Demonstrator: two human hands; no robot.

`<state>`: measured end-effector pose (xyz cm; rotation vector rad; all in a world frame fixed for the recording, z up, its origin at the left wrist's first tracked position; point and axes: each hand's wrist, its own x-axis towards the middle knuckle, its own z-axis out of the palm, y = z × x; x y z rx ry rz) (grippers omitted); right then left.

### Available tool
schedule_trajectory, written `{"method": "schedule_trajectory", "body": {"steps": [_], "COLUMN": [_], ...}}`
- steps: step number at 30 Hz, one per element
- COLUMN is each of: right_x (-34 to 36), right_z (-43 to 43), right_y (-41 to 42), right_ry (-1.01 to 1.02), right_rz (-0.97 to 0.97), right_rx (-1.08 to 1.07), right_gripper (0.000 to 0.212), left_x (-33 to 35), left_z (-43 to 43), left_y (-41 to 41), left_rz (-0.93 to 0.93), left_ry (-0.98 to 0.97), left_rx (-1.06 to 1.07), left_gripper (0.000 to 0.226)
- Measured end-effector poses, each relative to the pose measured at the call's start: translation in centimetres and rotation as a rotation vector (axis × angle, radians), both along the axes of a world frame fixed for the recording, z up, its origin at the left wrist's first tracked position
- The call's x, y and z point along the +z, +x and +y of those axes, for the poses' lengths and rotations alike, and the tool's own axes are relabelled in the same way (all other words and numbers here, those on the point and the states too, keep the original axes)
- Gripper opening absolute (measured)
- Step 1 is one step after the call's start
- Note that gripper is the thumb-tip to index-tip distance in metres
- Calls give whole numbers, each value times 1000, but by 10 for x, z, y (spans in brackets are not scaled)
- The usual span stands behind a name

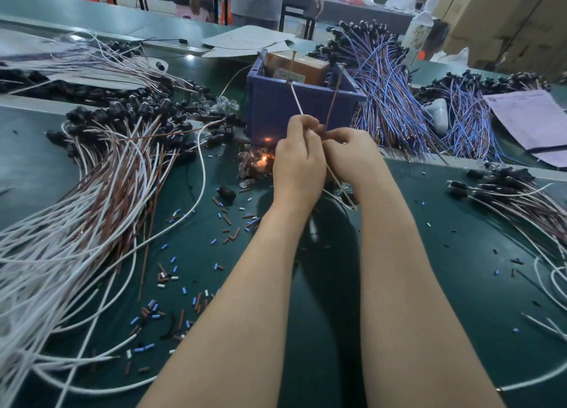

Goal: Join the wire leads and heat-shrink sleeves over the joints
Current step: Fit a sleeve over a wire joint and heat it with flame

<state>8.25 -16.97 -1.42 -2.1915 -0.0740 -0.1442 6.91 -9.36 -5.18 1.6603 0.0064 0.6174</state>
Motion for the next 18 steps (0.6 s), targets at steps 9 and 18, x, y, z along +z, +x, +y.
{"method": "schedule_trajectory", "body": {"steps": [9, 18], "right_x": [1, 2], "right_z": [-3, -2], "right_y": [0, -1], "right_ry": [86, 248], "right_rz": [39, 103], "right_rx": [20, 73], "right_gripper": [20, 30], "left_x": [2, 2], "left_z": [-1, 3], "left_y": [0, -3], "left_rz": [-6, -16], "left_ry": [-30, -16], "left_rx": [11, -25], "left_gripper": [23, 37]}}
